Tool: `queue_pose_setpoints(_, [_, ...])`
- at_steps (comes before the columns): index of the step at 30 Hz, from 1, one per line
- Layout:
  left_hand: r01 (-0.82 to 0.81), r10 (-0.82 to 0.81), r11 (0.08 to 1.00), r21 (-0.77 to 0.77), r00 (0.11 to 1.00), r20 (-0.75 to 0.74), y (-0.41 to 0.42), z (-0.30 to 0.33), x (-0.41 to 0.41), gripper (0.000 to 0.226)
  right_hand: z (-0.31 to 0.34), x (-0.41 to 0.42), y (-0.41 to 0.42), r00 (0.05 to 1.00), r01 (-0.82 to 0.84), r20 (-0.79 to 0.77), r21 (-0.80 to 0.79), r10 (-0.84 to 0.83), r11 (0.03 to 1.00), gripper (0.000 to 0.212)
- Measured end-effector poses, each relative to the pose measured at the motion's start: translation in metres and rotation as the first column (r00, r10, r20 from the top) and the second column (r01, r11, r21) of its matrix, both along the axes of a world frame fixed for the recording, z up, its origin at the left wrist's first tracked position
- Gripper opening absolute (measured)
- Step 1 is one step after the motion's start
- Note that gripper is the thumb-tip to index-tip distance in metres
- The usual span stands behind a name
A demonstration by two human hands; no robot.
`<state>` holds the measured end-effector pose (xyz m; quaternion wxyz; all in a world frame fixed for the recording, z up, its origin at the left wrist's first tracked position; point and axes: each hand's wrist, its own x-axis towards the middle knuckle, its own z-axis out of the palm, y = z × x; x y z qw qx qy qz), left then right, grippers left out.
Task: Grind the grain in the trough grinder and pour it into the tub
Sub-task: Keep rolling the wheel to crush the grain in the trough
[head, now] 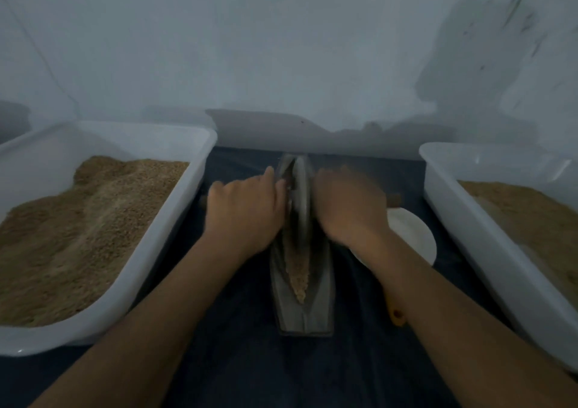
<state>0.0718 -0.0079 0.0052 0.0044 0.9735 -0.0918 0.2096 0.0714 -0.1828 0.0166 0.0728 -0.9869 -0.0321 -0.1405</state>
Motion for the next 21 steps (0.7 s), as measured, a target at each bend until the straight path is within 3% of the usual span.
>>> queue_pose_setpoints(5, [0.152, -0.141, 0.969, -0.194, 0.987, 0.073, 0.018, -0.011, -0.066, 0.059, -0.008, -0.073, -0.004, 0.975, -0.112, 0.199, 0.042, 0.102, 0.993, 0.061])
queue_pose_setpoints(8, [0.12, -0.115, 0.978, -0.174, 0.993, 0.038, 0.01, -0.004, -0.04, 0.057, -0.003, -0.042, -0.001, 0.994, -0.089, 0.063, 0.002, 0.088, 0.996, 0.064])
queue_pose_setpoints(11, [0.004, -0.005, 0.999, -0.052, 1.0, -0.028, -0.003, 0.008, 0.018, 0.047, 0.003, 0.024, -0.001, 0.998, 0.029, -0.063, 0.067, -0.025, 0.997, 0.06])
queue_pose_setpoints(15, [-0.102, 0.093, 0.992, -0.075, 0.989, -0.114, -0.018, 0.022, 0.064, 0.03, 0.013, 0.065, 0.0, 0.978, 0.155, -0.152, 0.069, -0.144, 0.985, 0.041])
queue_pose_setpoints(18, [-0.103, 0.103, 0.995, -0.002, 0.995, -0.004, -0.019, 0.014, 0.032, 0.047, 0.003, 0.037, -0.005, 0.989, 0.083, -0.125, 0.022, -0.08, 0.996, 0.042])
queue_pose_setpoints(21, [0.037, -0.027, 0.994, -0.102, 0.995, 0.095, -0.002, -0.003, -0.028, 0.052, -0.013, -0.023, -0.009, 0.998, -0.043, 0.044, 0.05, 0.041, 0.998, 0.057])
